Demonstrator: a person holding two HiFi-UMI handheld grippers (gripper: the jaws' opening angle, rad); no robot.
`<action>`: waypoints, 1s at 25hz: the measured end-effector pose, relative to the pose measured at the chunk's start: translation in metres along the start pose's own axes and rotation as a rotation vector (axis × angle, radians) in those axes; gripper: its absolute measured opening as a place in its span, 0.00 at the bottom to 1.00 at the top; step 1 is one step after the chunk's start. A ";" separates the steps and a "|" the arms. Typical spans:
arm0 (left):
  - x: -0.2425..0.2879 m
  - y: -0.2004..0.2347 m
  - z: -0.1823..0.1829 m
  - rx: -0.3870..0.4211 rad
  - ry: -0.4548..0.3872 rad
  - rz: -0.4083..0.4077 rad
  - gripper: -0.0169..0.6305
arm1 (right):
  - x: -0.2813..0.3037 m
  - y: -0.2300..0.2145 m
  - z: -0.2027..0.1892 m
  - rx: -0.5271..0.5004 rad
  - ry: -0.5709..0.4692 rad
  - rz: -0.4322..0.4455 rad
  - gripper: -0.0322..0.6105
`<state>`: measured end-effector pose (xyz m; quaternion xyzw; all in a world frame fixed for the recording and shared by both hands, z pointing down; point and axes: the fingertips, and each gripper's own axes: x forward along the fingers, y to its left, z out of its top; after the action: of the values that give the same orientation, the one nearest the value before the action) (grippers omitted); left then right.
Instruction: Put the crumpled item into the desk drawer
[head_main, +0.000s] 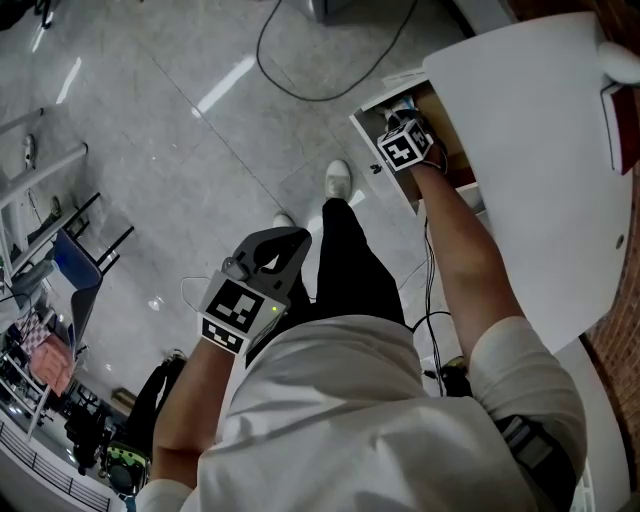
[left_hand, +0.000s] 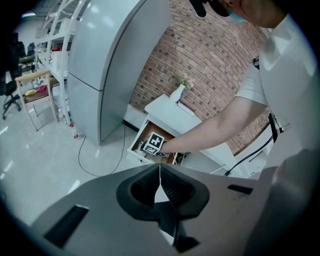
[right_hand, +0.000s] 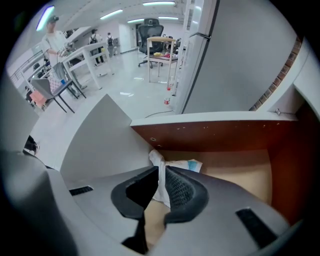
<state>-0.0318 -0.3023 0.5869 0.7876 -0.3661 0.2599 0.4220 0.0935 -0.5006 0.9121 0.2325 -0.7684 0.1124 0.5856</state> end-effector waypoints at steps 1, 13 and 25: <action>-0.003 -0.001 0.000 0.004 -0.002 -0.001 0.06 | -0.004 0.001 0.001 0.003 -0.003 -0.001 0.15; -0.061 -0.042 -0.009 0.076 -0.063 -0.058 0.06 | -0.102 0.029 0.013 0.090 -0.078 -0.056 0.11; -0.156 -0.089 -0.055 0.177 -0.154 -0.088 0.06 | -0.266 0.140 0.008 0.291 -0.234 -0.005 0.10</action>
<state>-0.0595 -0.1658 0.4605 0.8548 -0.3382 0.2110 0.3324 0.0733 -0.3228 0.6707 0.3284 -0.8062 0.1931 0.4527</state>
